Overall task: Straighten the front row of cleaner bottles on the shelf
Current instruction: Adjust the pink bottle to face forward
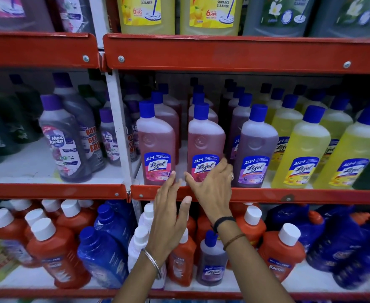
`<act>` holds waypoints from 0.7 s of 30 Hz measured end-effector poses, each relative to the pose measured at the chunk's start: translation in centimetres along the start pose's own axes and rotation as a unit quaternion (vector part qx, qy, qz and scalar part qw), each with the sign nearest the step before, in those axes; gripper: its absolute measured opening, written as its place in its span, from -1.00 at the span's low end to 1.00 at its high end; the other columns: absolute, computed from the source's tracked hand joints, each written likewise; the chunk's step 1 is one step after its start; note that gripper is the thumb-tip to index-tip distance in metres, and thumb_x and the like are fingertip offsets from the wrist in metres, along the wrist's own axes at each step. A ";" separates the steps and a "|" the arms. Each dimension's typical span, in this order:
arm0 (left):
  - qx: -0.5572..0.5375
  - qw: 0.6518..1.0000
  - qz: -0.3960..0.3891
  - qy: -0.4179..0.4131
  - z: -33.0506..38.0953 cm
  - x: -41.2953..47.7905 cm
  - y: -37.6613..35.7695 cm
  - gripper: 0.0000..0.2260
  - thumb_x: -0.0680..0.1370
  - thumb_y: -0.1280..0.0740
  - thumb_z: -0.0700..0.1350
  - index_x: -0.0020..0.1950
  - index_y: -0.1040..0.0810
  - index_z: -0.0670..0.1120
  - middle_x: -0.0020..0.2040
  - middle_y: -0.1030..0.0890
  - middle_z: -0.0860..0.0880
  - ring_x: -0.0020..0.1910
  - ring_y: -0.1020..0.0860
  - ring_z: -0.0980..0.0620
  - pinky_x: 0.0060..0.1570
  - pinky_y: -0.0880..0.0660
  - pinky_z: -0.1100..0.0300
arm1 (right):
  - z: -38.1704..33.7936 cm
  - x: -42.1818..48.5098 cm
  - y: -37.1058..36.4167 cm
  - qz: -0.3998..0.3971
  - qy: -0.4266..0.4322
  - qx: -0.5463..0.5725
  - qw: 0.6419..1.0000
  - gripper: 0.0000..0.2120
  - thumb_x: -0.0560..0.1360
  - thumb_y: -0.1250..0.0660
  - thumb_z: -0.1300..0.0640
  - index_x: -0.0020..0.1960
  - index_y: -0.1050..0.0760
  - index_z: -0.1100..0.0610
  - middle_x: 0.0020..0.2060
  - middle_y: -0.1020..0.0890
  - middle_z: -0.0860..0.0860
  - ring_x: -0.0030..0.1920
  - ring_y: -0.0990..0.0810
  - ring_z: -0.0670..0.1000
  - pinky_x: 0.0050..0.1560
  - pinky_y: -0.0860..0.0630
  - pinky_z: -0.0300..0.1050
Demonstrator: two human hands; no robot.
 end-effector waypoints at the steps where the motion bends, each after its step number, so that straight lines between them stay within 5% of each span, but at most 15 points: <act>1: -0.055 0.998 -0.004 0.006 0.5 0.5 0.0 -0.50 0.59 -0.05 0.18 0.48 -0.27 0.01 0.54 -0.17 0.17 0.51 -0.08 0.29 0.47 -0.04 0.30 | 0.3 -0.1 0.1 -0.005 0.007 0.023 1.000 -0.07 0.28 -0.43 -0.28 0.36 -0.16 0.30 0.22 -0.40 0.23 0.24 -0.40 0.22 0.21 -0.41 0.00; 4: -0.161 0.985 -0.040 0.051 1.2 1.9 -1.1 -0.49 0.59 -0.04 0.21 0.52 -0.11 0.11 0.57 -0.11 0.15 0.51 -0.05 0.32 0.48 -0.05 0.31 | 1.3 -0.8 0.2 -0.043 0.014 0.185 0.982 -0.23 0.40 -0.36 -0.22 0.39 -0.17 0.20 0.23 -0.39 0.07 0.18 -0.42 0.01 0.15 -0.40 -0.32; 7: -0.256 0.956 -0.083 0.122 0.4 2.9 -3.1 -0.49 0.49 0.03 0.45 0.42 -0.02 0.39 0.59 -0.05 0.13 0.54 -0.03 0.22 0.55 -0.01 0.02 | 2.6 -1.0 -0.1 -0.080 -0.019 0.346 0.935 -0.41 0.51 -0.22 -0.20 0.42 -0.23 0.09 0.31 -0.47 0.03 0.24 -0.47 -0.09 0.21 -0.46 -0.22; 10: -0.303 0.937 -0.099 0.143 0.3 3.5 -4.0 -0.29 0.29 0.02 0.62 0.38 -0.06 0.40 0.58 -0.08 0.12 0.52 -0.13 0.20 0.48 -0.11 0.22 | 3.4 -0.7 -0.6 -0.121 -0.047 0.420 0.898 -0.44 0.52 -0.08 -0.22 0.41 -0.32 0.05 0.29 -0.51 0.00 0.22 -0.51 -0.14 0.06 -0.45 -0.41; 12: -0.317 0.932 -0.107 0.141 0.4 3.8 -4.2 -0.19 0.24 0.00 0.64 0.42 -0.06 0.34 0.56 -0.11 0.15 0.47 -0.18 0.27 0.38 -0.16 0.38 | 3.5 -0.7 -0.7 -0.136 -0.051 0.451 0.881 -0.41 0.46 -0.07 -0.27 0.39 -0.36 -0.01 0.23 -0.56 -0.04 0.17 -0.54 -0.20 -0.05 -0.49 -0.43; 17: -0.311 0.934 -0.116 0.133 0.2 3.7 -4.4 -0.31 0.25 0.02 0.64 0.35 -0.10 0.48 0.50 -0.14 0.26 0.44 -0.19 0.32 0.38 -0.16 0.34 | 3.2 -0.7 -0.6 -0.135 -0.046 0.471 0.871 -0.54 0.44 -0.10 -0.25 0.26 -0.43 -0.12 0.09 -0.62 -0.11 0.08 -0.60 -0.23 -0.11 -0.53 -0.39; 21: -0.313 0.934 -0.099 0.139 0.2 3.7 -4.2 -0.33 0.24 0.01 0.64 0.32 -0.11 0.52 0.44 -0.19 0.34 0.43 -0.20 0.33 0.37 -0.18 0.31 | 3.4 -0.9 -0.6 -0.136 -0.047 0.465 0.874 -0.47 0.43 -0.10 -0.25 0.31 -0.43 -0.04 0.09 -0.61 -0.08 0.10 -0.60 -0.15 -0.13 -0.56 -0.34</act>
Point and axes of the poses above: each hand's wrist, its own x-axis towards the middle knuckle, its own y-axis out of the back of the hand, z = x × y, the point moved 10 cm from there along x, towards the middle knuckle
